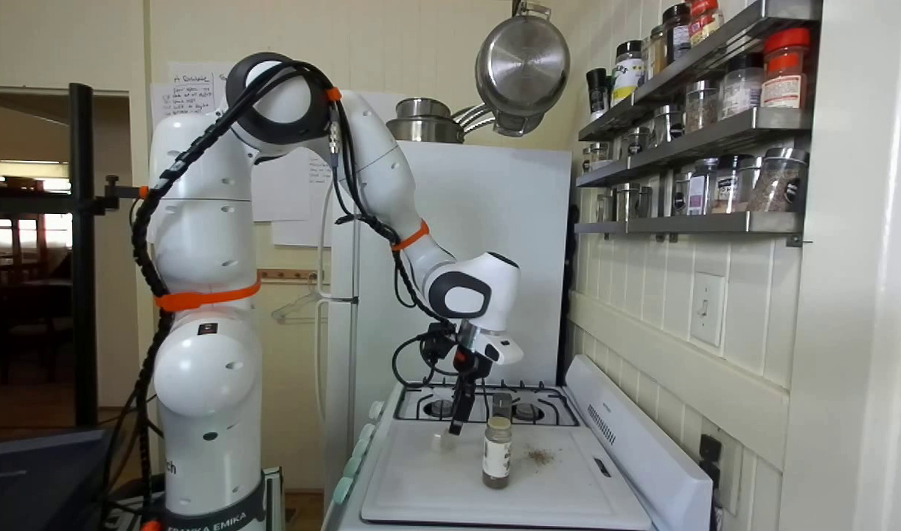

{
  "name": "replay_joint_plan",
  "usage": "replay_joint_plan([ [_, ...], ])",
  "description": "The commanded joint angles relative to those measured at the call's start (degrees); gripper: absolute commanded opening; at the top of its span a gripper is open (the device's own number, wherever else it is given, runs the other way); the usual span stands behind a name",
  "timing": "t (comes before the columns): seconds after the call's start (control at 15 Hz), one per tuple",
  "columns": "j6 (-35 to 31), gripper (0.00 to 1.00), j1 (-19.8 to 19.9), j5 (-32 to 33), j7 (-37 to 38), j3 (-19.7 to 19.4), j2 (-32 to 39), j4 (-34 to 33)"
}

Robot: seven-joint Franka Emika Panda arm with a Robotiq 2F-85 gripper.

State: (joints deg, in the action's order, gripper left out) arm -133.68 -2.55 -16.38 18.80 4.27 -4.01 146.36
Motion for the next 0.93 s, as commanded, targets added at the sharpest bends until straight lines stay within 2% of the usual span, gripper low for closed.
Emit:
replay_joint_plan([
  [0.0, 1.2, 0.7, -0.6, 0.0, -0.4, 0.1, 1.0, -1.2],
  [0.87, 1.2, 0.7, -0.1, -0.2, 0.7, -0.9, -2.7, 1.7],
])
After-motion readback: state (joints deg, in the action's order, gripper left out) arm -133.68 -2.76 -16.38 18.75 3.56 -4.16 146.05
